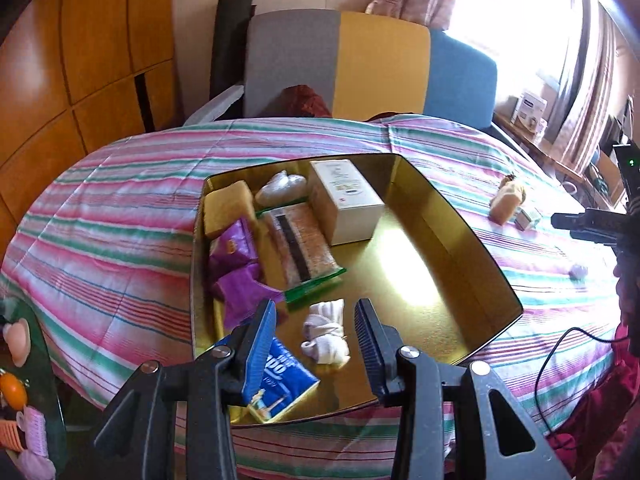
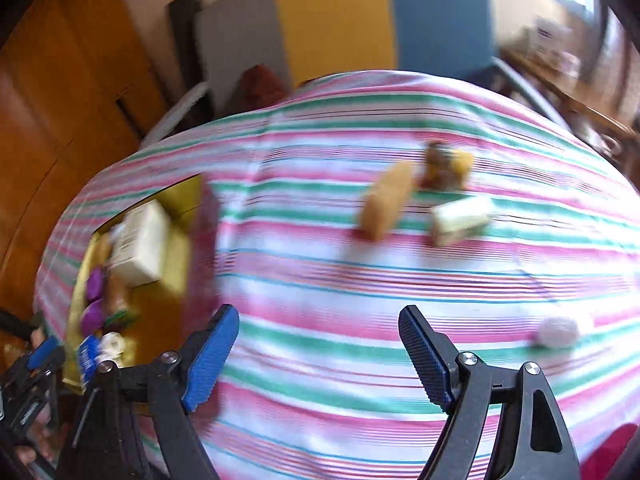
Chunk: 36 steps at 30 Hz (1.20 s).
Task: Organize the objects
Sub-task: 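Move both grippers back out of the tray toward the table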
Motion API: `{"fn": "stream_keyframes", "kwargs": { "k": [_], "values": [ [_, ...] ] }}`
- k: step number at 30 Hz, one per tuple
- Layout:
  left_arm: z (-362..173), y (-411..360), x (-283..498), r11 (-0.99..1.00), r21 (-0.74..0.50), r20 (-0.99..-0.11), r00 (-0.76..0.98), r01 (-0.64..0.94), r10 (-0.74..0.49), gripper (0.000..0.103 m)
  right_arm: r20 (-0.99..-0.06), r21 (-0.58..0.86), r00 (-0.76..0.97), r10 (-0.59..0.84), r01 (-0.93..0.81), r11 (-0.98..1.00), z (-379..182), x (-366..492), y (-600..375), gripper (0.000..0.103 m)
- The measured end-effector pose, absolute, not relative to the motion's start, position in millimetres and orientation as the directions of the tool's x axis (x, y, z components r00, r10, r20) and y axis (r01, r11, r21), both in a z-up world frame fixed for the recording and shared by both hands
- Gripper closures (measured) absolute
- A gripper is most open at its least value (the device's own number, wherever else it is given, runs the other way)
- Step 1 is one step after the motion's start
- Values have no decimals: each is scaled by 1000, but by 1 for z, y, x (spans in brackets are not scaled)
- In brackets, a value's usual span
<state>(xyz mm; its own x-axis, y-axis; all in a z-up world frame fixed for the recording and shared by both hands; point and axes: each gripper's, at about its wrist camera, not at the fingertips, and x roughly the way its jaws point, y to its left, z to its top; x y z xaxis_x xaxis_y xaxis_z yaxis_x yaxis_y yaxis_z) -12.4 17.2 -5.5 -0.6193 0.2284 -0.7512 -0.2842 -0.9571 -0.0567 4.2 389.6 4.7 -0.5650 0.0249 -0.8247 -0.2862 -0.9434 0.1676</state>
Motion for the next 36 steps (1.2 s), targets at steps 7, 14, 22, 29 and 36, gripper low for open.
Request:
{"fn": "stream_keyframes", "kwargs": {
  "k": [7, 14, 22, 29, 36],
  "values": [
    [3, 50, -11, -939, -3, -749, -621, -345, 230, 62, -798, 81, -562, 216, -455, -887, -6, 26, 473, 19],
    [7, 92, -11, -910, 47, -752, -614, -412, 239, 62, -779, 231, -587, 221, -597, -768, -17, 46, 526, 19],
    [12, 141, -10, -860, 91, -754, -599, -502, 269, 62, -778, 292, -601, 184, -605, -741, -17, 55, 534, 17],
    [10, 181, -12, -827, 125, -759, -590, -548, 277, 62, -777, 343, -606, 168, -632, -695, -20, 63, 546, 16],
    [7, 211, -15, -792, 124, -766, -565, -597, 306, 62, -779, 367, -607, 159, -647, -668, -19, 65, 549, 16]
  ]
}}
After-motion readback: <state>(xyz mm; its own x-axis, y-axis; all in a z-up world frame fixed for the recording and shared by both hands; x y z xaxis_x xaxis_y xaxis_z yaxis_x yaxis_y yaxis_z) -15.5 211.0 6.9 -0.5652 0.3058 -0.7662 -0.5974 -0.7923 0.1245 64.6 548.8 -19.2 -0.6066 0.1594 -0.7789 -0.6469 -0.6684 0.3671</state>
